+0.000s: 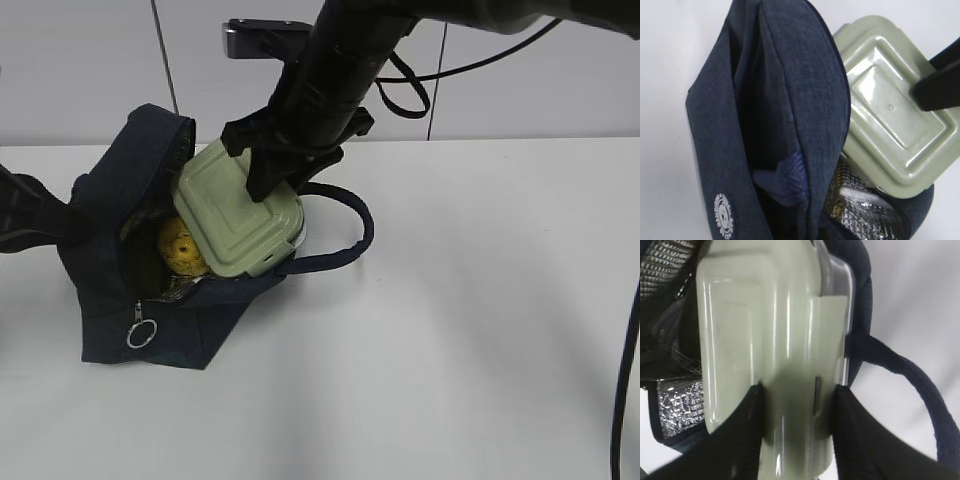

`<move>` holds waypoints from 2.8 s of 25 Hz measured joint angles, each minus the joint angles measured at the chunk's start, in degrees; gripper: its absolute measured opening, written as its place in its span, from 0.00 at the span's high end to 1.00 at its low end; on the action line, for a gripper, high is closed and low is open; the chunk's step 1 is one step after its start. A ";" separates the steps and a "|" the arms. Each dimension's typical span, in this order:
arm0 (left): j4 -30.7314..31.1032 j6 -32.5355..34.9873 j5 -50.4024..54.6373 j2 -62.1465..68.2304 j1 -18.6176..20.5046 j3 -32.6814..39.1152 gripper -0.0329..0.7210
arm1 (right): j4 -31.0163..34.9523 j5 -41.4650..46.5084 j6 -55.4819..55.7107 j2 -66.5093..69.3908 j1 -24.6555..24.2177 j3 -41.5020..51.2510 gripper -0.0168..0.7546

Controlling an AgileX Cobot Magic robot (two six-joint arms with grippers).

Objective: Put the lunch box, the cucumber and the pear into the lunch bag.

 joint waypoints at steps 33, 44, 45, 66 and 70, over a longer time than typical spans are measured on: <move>0.00 0.00 0.09 0.00 0.00 0.00 0.95 | 8.28 0.74 -2.64 -0.79 0.43 -0.35 0.25; 0.00 0.00 0.27 0.00 0.00 0.00 0.95 | 5.49 3.11 -2.09 4.27 0.43 -0.35 0.33; 0.00 0.00 0.28 0.00 0.00 0.00 0.95 | 5.09 3.11 -2.09 4.56 0.43 -0.35 0.33; 0.05 0.00 0.77 0.00 0.00 0.00 0.95 | 7.21 1.74 -5.56 8.23 -0.15 -0.48 0.96; 0.05 0.00 1.77 0.00 0.00 -0.13 0.95 | 5.90 2.37 -5.56 4.52 -0.15 -0.38 0.96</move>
